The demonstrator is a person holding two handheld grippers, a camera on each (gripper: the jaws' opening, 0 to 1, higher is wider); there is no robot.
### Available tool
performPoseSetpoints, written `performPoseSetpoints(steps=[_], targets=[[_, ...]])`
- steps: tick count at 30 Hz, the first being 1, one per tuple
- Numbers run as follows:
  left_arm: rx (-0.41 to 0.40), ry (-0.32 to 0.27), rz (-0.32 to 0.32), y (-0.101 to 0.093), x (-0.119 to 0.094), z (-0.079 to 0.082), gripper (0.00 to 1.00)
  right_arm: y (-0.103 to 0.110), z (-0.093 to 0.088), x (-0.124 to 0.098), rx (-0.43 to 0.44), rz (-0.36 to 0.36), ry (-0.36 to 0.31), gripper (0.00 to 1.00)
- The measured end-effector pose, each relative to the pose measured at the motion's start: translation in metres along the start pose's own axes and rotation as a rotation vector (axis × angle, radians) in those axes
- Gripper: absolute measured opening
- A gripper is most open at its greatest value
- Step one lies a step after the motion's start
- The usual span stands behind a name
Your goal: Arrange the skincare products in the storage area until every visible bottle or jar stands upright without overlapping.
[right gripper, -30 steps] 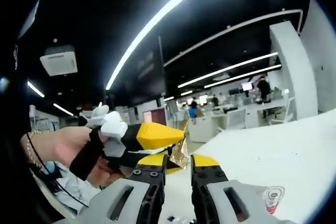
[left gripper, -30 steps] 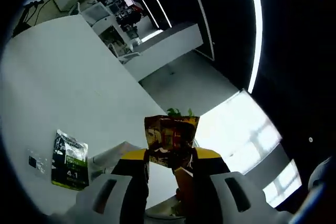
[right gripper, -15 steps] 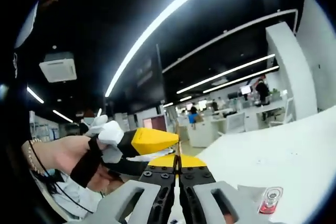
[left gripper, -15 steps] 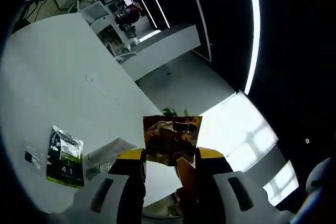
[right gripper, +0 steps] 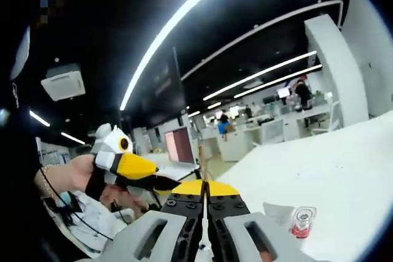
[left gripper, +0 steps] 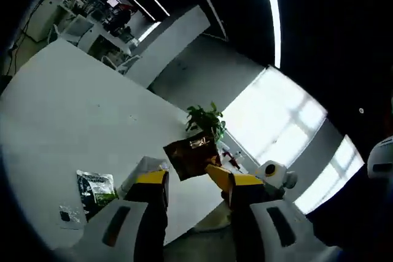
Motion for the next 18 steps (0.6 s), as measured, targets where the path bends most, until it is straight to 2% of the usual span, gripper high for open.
performPoseSetpoints(steps=[2,6,8,10,12,14,16,18], targets=[[0.068,0.018,-0.016,-0.001,-0.002,0.003,0.37,0.003,-0.002,-0.004,0.063,0.028,0.041,0.0],[0.094,0.033,-0.062,-0.004,-0.004,0.008,0.42,0.005,-0.005,-0.01,0.182,0.11,0.14,0.0],[0.139,0.062,-0.109,-0.007,-0.005,0.008,0.4,0.007,-0.005,-0.011,0.231,0.156,0.176,0.0],[0.174,0.102,-0.136,-0.009,-0.006,0.006,0.37,0.009,-0.002,-0.012,0.261,0.183,0.185,0.0],[0.198,0.142,-0.153,-0.011,-0.007,0.002,0.34,0.013,0.004,-0.013,0.33,0.224,0.193,0.0],[0.211,0.158,-0.158,-0.011,-0.006,0.0,0.31,0.019,0.008,-0.014,0.379,0.272,0.207,0.0],[0.213,0.163,-0.154,-0.011,-0.007,0.0,0.27,0.021,0.01,-0.014,0.376,0.283,0.214,0.0],[0.211,0.158,-0.176,-0.009,-0.008,0.005,0.22,0.028,0.012,-0.016,0.387,0.315,0.234,0.0]])
Point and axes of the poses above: the point that each gripper's makers call its tool centre point, and the gripper's own axes: x roughly forward along the fingers, y roughly to its left, z roughly out of its top, the point moved 5 cm from there along -x, roughly backward along the fingers, and after that the axes turned 13 degrees about -y, right-handed, at the moved point
